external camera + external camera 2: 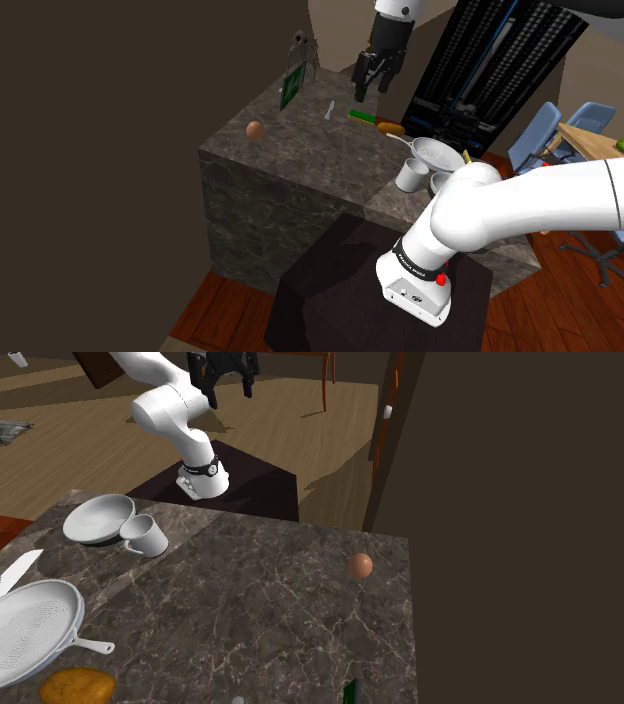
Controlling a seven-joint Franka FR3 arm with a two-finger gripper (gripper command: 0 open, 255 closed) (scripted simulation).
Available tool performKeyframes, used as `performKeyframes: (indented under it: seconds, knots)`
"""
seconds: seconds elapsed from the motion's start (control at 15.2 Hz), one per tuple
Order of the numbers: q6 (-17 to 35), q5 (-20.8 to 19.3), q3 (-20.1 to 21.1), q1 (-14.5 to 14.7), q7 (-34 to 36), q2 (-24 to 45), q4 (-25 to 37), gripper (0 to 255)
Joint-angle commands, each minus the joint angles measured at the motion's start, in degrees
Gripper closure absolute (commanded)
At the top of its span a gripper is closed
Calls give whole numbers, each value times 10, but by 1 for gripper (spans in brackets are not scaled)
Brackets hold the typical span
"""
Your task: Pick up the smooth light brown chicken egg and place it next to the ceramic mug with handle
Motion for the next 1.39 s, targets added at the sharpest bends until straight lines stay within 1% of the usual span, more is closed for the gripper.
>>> performKeyframes:
  seconds: [0.0, 0.33, 0.66, 0.99, 1.32]
  knots:
    - [0, 0, 0, 0, 0, 0, 0, 0]
    - [63, 0, 2, -1, 11, 115, 32, 0]
    - [110, -2, 5, -3, 21, 233, 83, 0]
    - [141, -4, 6, -4, 30, 353, 153, 0]
    - [154, -7, 6, -4, 37, 474, 241, 0]
